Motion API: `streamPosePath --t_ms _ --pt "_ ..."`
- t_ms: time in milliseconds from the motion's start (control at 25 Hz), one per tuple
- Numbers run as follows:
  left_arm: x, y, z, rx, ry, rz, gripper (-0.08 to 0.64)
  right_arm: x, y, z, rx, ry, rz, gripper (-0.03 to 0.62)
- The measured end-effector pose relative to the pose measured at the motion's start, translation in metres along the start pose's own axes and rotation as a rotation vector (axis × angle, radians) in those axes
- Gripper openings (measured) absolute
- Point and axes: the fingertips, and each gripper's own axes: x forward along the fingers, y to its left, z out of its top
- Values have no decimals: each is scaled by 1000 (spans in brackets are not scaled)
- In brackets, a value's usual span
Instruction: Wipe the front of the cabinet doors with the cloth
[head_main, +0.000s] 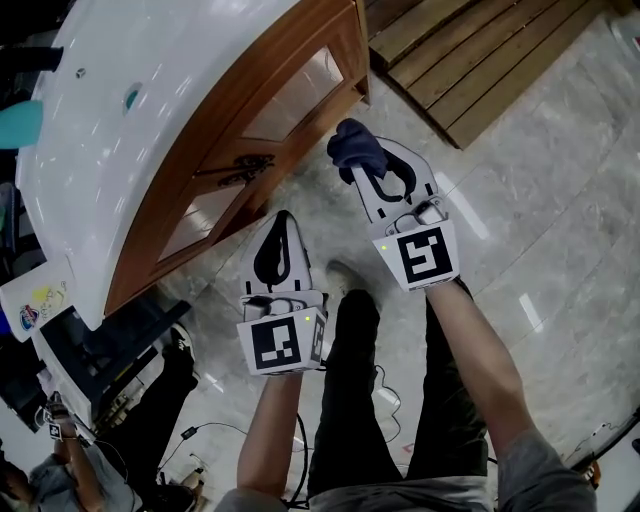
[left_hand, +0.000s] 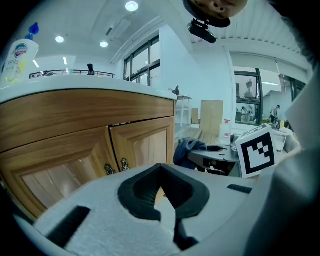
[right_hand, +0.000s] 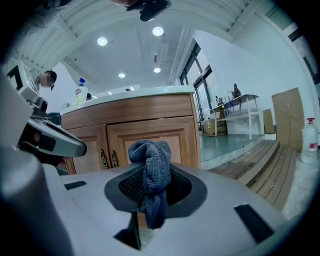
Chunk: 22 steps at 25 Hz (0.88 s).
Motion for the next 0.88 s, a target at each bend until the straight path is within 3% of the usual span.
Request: streamPosePath --t_ms 600,880 --pt "3 29 -32 11 -6 -16 6 41 76 -65 -43 57 118 80" --pt "11 52 -47 29 -9 -19 6 73 100 -89 -70 36 130 80"
